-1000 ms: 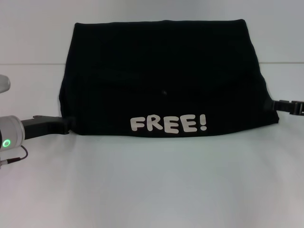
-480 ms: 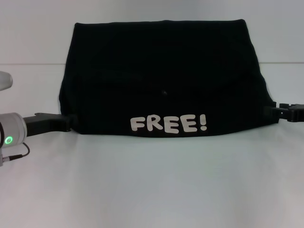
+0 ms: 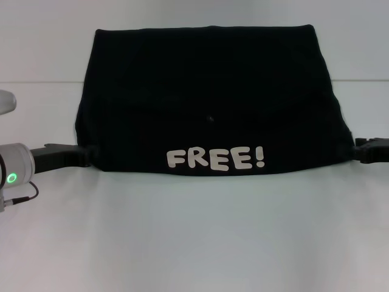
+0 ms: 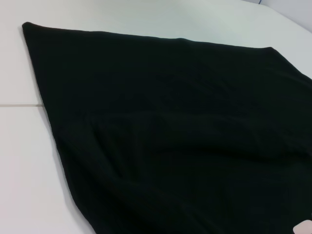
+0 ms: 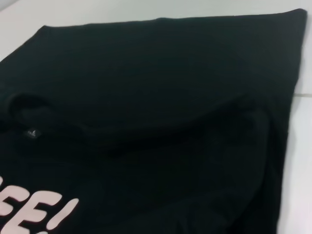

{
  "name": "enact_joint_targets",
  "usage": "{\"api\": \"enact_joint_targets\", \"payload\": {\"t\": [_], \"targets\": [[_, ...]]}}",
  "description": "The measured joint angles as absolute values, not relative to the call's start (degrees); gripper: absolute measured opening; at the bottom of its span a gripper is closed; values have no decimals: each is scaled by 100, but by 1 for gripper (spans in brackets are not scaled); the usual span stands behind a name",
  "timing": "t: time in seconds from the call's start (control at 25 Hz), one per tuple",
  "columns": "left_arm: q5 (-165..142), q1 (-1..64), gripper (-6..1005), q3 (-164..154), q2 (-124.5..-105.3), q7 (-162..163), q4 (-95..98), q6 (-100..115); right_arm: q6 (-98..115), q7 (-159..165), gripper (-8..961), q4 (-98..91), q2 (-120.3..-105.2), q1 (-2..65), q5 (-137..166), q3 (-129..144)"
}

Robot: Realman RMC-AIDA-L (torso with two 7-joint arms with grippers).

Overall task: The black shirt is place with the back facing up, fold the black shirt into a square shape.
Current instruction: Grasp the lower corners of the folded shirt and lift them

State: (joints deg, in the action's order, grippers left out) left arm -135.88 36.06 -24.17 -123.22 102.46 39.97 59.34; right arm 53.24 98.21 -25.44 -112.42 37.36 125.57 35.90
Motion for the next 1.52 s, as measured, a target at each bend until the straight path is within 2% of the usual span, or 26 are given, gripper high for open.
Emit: {"api": "enact_joint_targets", "payload": {"t": [0.8, 0.92, 1.12, 1.52], "targets": [[-13587, 3597, 0, -2417, -12322, 10316, 3990, 5922, 5196, 9861, 519, -2561, -11331, 3802, 12544, 4028], [-13587, 3595, 0, -2417, -12322, 10317, 3990, 5866, 5256, 9840, 287, -2571, -11333, 3781, 12524, 4004], [-13581, 3575, -1, -2391, -12322, 10374, 4021, 5855, 5449, 9835, 88, -2605, -11308, 3721, 12523, 3967], [-13473, 3257, -1, -2349, -12343, 10556, 4551, 6872, 6253, 9770, 80, -3084, -11345, 3217, 12510, 3499]]}}
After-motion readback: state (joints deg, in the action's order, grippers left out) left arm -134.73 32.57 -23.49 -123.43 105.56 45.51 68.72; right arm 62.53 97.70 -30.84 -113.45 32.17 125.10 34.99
